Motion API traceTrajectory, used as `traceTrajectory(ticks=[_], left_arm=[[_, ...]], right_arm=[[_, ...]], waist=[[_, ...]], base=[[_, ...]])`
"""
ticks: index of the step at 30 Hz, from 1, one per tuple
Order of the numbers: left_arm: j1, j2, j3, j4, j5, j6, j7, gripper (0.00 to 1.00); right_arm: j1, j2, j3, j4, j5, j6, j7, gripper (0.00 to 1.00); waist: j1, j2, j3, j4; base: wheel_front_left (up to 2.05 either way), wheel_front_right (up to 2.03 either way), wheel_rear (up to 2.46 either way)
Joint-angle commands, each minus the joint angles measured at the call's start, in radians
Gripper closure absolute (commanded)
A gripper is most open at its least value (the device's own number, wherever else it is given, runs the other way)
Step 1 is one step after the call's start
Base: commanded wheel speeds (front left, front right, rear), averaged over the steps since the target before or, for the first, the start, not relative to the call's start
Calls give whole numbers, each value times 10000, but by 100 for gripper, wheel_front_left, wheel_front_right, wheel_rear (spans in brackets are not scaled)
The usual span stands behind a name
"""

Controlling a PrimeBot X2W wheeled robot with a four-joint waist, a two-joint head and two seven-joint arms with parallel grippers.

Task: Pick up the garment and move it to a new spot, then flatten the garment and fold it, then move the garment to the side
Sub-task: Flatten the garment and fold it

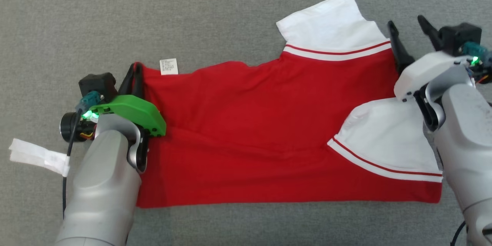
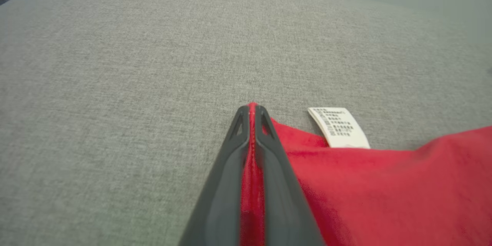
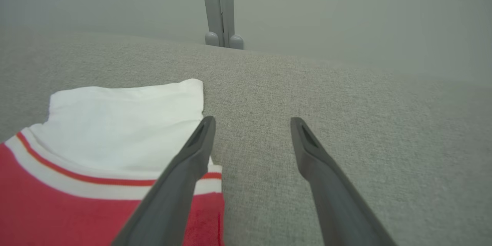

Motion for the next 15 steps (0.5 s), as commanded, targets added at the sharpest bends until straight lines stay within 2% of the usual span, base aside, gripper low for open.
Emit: traceTrajectory(ticks=[1, 8, 12, 15], left_arm=[[-207, -9, 86, -319, 73, 68, 4, 100], [130, -145, -88, -1472, -16, -33, 5, 100], [253, -163, -473, -1799, -477, -94, 5, 100], [289, -164, -842, -1986, -833, 24, 3, 100]], right_arm=[[-409, -49, 60, 247, -86, -17, 180, 0], [-2178, -212, 346, 1666, -103, -17, 1100, 0], [-2852, -117, 434, 2495, -44, -17, 1443, 0], [-3187, -43, 433, 3191, -24, -17, 1901, 0]], waist=[[0, 0, 232, 414], [0, 0, 631, 1295], [0, 0, 867, 1565], [0, 0, 982, 1669]], base=[[0, 0, 0], [0, 0, 0], [0, 0, 0], [0, 0, 0]])
